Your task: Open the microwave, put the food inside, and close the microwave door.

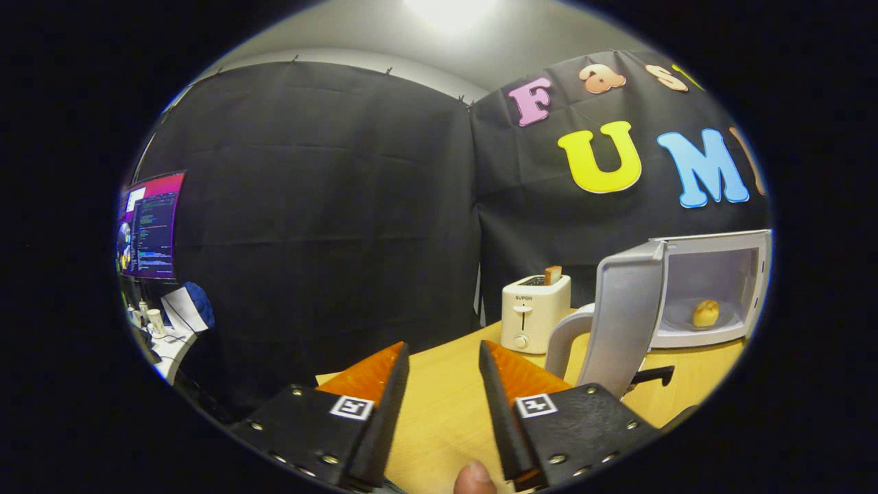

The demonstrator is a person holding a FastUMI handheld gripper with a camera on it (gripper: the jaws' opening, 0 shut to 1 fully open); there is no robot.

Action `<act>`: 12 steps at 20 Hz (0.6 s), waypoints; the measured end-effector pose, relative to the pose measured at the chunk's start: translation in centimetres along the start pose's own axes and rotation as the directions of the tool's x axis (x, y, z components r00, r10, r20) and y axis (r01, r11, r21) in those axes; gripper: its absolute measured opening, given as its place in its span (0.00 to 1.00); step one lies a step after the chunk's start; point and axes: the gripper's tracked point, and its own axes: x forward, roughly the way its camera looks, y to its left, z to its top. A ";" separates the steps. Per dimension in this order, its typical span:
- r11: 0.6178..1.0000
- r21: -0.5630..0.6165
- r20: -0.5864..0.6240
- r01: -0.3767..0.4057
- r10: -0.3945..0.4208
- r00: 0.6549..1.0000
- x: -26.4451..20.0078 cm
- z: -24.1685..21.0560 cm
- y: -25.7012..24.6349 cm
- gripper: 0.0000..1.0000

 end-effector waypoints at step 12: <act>0.991 -0.004 -0.064 0.131 -0.131 0.989 0.2 -3.0 -4.1 0.02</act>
